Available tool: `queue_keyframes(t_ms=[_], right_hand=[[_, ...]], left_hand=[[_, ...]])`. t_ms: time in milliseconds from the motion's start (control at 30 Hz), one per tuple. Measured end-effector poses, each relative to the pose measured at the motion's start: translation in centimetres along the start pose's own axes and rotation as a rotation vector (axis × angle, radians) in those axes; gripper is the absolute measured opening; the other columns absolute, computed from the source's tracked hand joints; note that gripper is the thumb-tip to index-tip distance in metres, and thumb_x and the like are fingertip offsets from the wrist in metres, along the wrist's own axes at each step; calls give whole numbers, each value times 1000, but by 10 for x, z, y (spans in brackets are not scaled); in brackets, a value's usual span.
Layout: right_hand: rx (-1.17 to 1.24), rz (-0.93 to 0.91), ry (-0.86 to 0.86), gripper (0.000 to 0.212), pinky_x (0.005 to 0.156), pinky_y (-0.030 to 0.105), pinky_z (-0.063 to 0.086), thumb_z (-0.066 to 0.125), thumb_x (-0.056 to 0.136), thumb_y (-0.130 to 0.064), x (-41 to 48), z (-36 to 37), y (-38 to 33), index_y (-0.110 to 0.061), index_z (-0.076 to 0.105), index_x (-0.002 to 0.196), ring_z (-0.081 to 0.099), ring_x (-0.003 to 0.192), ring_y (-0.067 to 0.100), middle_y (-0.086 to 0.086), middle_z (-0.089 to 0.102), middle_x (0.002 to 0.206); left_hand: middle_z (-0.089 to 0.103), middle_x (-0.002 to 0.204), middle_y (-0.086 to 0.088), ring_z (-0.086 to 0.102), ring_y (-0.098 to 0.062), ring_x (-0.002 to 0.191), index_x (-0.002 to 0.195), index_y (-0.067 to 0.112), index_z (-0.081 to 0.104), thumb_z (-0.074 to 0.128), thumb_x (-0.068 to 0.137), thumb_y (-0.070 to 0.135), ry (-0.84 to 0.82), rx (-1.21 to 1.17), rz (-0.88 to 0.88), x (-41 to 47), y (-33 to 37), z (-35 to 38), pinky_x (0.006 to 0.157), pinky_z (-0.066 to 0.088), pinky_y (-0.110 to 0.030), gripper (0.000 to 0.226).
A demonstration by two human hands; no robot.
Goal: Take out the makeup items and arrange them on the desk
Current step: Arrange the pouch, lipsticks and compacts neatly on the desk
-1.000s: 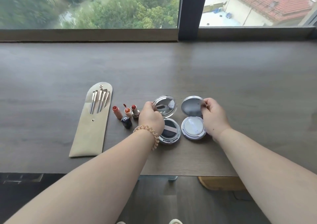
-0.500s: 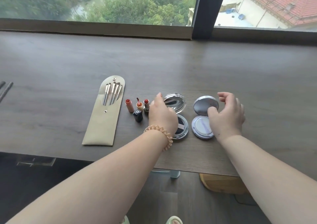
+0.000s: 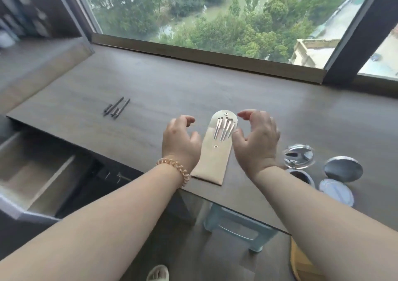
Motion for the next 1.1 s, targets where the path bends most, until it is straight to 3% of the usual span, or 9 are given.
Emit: queue_keyframes(t_ms=[133,300,433,767,867,967,1033,1100], right_hand=[[34,2,-146,28,87,31,28,53,77,-21,-7,70,-45,-22,61,104,51,108,20,-4,62,105],[-8,80,-409,17,90,36,37,56,84,-25,-10,184,-97,-25,62,100,56,101,17,-6,62,100],[-73,218,-602,18,90,35,33,49,88,-31,-12,277,-127,-24,65,89,60,97,21,-4,69,96],[-167,372,-601,34,94,39,35,52,87,-48,30,411,-172,-23,58,110,57,110,24,0,66,110],[-220,430,-574,38,90,37,35,54,85,-53,47,428,-173,-21,57,106,58,108,25,2,67,108],[-274,484,-593,41,86,36,40,63,77,-57,59,441,-174,-20,54,92,61,103,24,2,67,104],[-292,518,-631,37,81,33,43,69,75,-51,63,447,-174,-21,47,79,62,102,25,3,67,104],[-277,572,-662,36,73,29,44,71,75,-41,62,452,-174,-19,43,69,63,101,25,4,67,104]], left_hand=[[50,116,-2,52,-22,106,115,19,55,52,84,15,64,54,-175,30,-72,-57,95,45,-41,32],[49,123,-4,56,-24,102,116,19,55,53,84,19,77,81,-323,80,-172,-113,94,47,-38,32],[47,127,-5,58,-26,98,119,19,54,54,84,24,24,101,-384,134,-243,-141,91,48,-38,35],[58,125,-9,56,-28,114,119,12,57,63,83,37,-163,160,-413,266,-326,-144,99,43,-36,45],[67,97,-12,63,-29,96,91,10,64,69,77,38,-234,198,-410,289,-325,-135,84,49,-33,31],[64,68,-10,58,-25,58,68,8,62,77,67,48,-398,325,-451,297,-322,-124,52,43,-28,43],[65,65,-10,52,-20,48,62,8,59,79,64,46,-458,388,-451,300,-322,-118,43,34,-25,44],[70,71,-10,58,-20,55,61,9,60,79,62,38,-487,424,-429,304,-323,-114,46,37,-24,34]])
Point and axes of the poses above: each hand's wrist, its own x-axis towards the middle knuckle, its own z-axis out of the palm, y = z × x, the point moved 7 cm from there along x, towards the middle knuckle
